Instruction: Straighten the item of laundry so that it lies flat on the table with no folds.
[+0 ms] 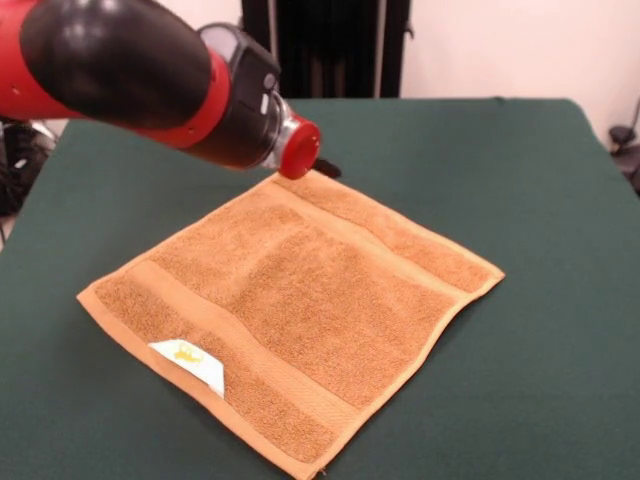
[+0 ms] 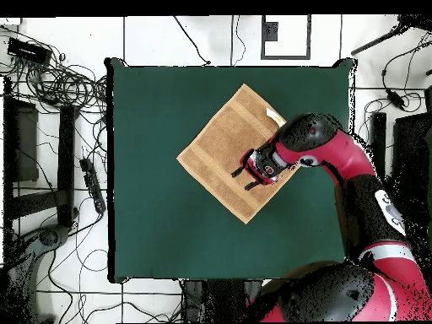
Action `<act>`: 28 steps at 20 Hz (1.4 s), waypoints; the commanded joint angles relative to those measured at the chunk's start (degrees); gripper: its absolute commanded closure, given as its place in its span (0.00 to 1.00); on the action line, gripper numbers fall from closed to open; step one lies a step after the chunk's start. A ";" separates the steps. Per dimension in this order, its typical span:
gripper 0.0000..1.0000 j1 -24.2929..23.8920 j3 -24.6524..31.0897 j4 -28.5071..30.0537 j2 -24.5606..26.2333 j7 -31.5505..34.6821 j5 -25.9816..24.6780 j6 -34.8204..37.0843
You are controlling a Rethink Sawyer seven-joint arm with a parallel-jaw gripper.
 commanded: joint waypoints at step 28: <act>0.00 -4.94 24.86 8.46 3.03 -1.69 26.67 -37.38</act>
